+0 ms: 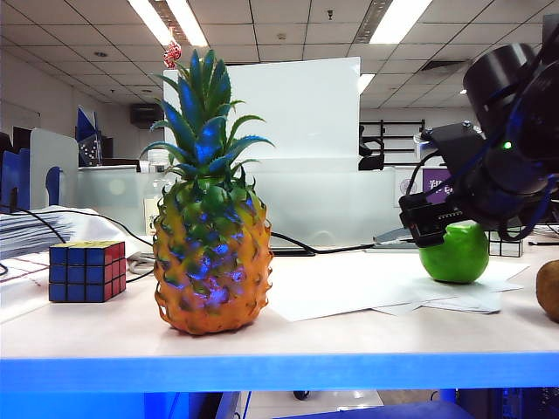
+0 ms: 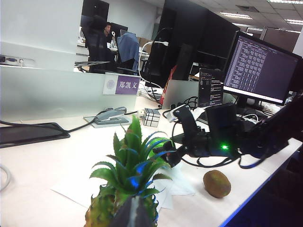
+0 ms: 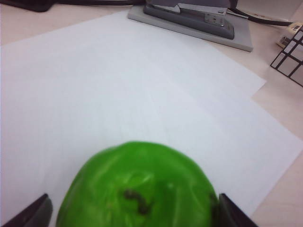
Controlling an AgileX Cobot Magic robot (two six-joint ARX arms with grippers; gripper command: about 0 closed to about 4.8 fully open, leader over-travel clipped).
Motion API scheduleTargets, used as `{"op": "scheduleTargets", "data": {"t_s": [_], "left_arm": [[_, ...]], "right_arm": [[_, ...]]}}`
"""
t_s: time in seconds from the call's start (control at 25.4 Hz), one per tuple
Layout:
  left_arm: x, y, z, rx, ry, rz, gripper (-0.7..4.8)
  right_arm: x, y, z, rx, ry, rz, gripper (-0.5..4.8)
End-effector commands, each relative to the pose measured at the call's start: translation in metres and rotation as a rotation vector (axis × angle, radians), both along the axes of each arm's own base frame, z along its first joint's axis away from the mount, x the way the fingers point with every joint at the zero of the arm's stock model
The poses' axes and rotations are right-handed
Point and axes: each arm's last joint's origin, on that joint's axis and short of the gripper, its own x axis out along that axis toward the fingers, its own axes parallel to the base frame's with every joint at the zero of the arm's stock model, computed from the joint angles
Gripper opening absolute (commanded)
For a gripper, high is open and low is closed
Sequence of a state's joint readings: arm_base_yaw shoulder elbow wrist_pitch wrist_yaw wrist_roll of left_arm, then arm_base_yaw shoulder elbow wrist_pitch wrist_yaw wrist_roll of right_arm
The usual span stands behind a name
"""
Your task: Arrange all the fruits from large to small from left to right in a row.
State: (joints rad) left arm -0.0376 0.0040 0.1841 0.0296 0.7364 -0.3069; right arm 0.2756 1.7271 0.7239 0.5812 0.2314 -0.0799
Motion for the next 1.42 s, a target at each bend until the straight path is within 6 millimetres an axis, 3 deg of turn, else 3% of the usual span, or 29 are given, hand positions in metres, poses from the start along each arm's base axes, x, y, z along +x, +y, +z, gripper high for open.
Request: {"op": "scheduleTargets", "data": {"t_s": [0.04, 0.35, 0.63, 0.67, 0.75, 0.79, 0.87, 1.06, 1.42], "left_arm": [[-0.001, 0.000, 0.002, 0.003, -0.016, -0.002, -0.05], [-0.001, 0.000, 0.002, 0.002, -0.013, -0.007, -0.05], [-0.001, 0.000, 0.002, 0.002, -0.013, -0.007, -0.05], [-0.001, 0.000, 0.002, 0.002, -0.013, -0.007, -0.05], [-0.001, 0.000, 0.002, 0.002, -0.013, -0.007, -0.05], [-0.001, 0.000, 0.002, 0.002, -0.012, -0.007, -0.05], [-0.001, 0.000, 0.001, 0.002, -0.007, -0.007, -0.05], [-0.001, 0.000, 0.001, 0.002, -0.006, -0.007, -0.05], [-0.002, -0.001, 0.002, -0.002, -0.006, -0.058, -0.05]], "right_arm": [[0.003, 0.001, -0.005, -0.008, -0.006, -0.023, 4.79], [0.006, -0.013, -0.011, -0.040, 0.019, -0.121, 4.79], [0.004, -0.014, -0.014, -0.031, 0.052, -0.129, 4.79], [0.004, -0.014, -0.014, -0.031, 0.054, -0.128, 4.24], [0.004, -0.013, -0.015, -0.027, 0.057, -0.119, 1.83], [0.004, -0.013, -0.015, -0.027, 0.057, -0.119, 0.91], [0.004, -0.013, -0.015, -0.027, 0.057, -0.119, 0.08], [0.004, -0.013, -0.009, -0.006, 0.039, -0.088, -0.01], [-0.022, -0.007, 0.065, 0.139, -0.102, 0.113, -0.01]]}}
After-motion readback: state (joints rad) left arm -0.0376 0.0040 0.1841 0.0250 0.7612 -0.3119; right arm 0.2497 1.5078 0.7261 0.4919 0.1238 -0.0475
